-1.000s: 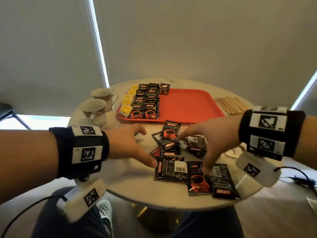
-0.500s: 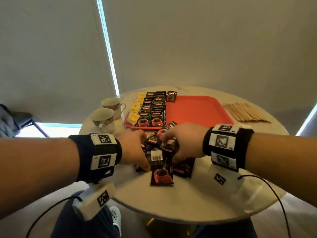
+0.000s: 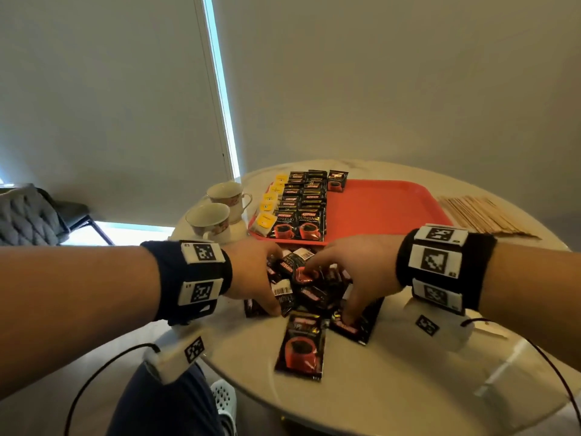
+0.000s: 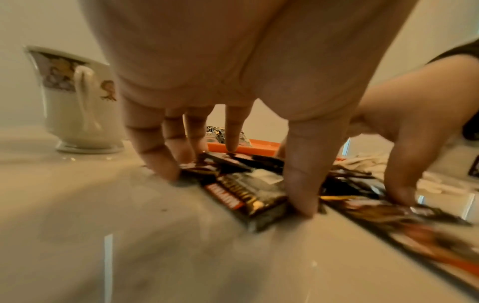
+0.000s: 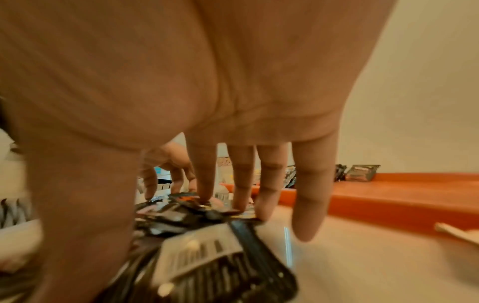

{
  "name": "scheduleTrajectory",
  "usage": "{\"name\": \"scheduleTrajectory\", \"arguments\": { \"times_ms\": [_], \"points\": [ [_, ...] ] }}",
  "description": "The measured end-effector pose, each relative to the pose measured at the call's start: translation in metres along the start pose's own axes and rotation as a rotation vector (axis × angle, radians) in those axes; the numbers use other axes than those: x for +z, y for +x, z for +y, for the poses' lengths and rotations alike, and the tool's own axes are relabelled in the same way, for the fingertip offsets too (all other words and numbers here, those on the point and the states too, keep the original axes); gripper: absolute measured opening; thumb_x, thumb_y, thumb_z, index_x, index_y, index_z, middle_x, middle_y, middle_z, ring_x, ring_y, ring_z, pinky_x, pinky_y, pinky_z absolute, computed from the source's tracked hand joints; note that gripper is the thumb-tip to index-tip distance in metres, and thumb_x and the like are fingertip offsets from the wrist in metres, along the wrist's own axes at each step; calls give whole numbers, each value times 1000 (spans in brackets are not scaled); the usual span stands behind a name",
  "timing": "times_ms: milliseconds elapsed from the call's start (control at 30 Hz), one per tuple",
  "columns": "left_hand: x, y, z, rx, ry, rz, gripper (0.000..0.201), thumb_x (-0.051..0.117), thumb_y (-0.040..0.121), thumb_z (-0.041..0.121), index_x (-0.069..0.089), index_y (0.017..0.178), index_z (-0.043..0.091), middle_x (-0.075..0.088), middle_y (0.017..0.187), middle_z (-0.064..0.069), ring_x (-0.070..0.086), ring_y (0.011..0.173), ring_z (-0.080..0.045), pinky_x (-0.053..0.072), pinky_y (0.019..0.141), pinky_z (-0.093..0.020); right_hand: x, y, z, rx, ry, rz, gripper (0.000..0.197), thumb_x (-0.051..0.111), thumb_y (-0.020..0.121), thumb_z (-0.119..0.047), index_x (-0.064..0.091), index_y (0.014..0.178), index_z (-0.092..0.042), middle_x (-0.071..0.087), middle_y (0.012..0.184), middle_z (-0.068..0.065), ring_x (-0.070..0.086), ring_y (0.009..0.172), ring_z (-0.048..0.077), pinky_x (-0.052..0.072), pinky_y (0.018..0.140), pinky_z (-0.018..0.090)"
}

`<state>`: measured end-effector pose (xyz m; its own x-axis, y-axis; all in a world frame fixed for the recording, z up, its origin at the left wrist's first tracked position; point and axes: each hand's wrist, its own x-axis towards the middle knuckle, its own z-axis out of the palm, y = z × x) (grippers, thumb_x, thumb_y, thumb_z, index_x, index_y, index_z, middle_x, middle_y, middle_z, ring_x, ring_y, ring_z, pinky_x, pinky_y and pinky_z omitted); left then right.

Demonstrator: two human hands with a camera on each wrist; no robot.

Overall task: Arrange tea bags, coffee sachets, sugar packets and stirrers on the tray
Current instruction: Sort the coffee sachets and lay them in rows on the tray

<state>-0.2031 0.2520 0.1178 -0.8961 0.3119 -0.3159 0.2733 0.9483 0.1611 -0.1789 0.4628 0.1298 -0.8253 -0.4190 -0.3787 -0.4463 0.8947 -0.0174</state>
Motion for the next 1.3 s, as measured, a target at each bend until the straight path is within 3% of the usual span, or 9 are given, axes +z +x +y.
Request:
{"name": "scheduleTrajectory", "arguments": {
  "times_ms": [267,367,467,600,733,900,1033,1100,1300],
  "points": [
    [-6,3,-9,-16,-41,19,88,91,67,59,50,140,34,61,134,4,61,114,-17,56,98,-37,-3,25,-8,73,-33,50,39,76,79,-61,60,101,-33,61,110,-7,60,96,17,58,83,40],
    [-11,1,-14,-11,-106,-39,102,87,62,70,42,148,39,53,147,5,55,126,-19,51,107,-40,-7,25,-7,54,-23,8,45,75,75,-69,62,100,-34,63,110,-10,61,94,13,58,81,37],
    [-2,-9,-15,71,-227,-166,134,88,40,83,32,155,45,50,153,12,52,134,-16,45,115,-45,-14,21,-12,-5,-57,-38,55,83,64,-67,59,101,-35,48,125,-20,52,107,11,54,88,36],
    [17,-18,-8,150,-14,-107,156,78,19,93,19,157,50,40,157,17,45,138,-16,44,116,-47,-17,29,-19,-51,-115,-128,66,89,61,-58,52,111,-37,48,121,-18,53,108,14,55,92,39],
    [9,-13,-8,127,-10,-22,119,92,45,74,40,147,41,58,140,14,59,121,-13,52,106,-40,-16,35,-16,-55,-66,-45,65,89,64,-56,53,114,-35,56,116,-12,57,99,13,57,86,38],
    [2,-3,-19,50,-48,61,78,89,73,56,48,137,36,63,128,8,64,107,-13,58,94,-36,-14,37,-13,-30,-33,59,61,78,67,-73,57,109,-35,51,119,-12,54,103,12,55,89,39],
    [-2,-4,-25,44,-164,-35,93,94,57,65,46,133,41,63,124,12,66,105,-11,59,96,-39,-18,29,-12,-52,-46,-80,69,87,57,-69,53,106,-34,45,134,-15,49,118,15,52,98,42],
    [-3,-7,-22,77,-99,-77,105,98,46,63,46,134,40,62,123,14,64,108,-10,57,100,-38,-15,31,-14,-53,-58,-68,65,90,58,-61,50,102,-35,50,127,-12,53,111,16,54,94,41],
    [1,-2,-12,54,-72,-4,62,99,62,36,51,101,35,65,110,9,63,99,-14,59,90,-37,-18,47,-17,-41,-36,33,60,89,65,-56,58,111,-33,53,121,-8,56,104,15,56,89,37]
  ]
}}
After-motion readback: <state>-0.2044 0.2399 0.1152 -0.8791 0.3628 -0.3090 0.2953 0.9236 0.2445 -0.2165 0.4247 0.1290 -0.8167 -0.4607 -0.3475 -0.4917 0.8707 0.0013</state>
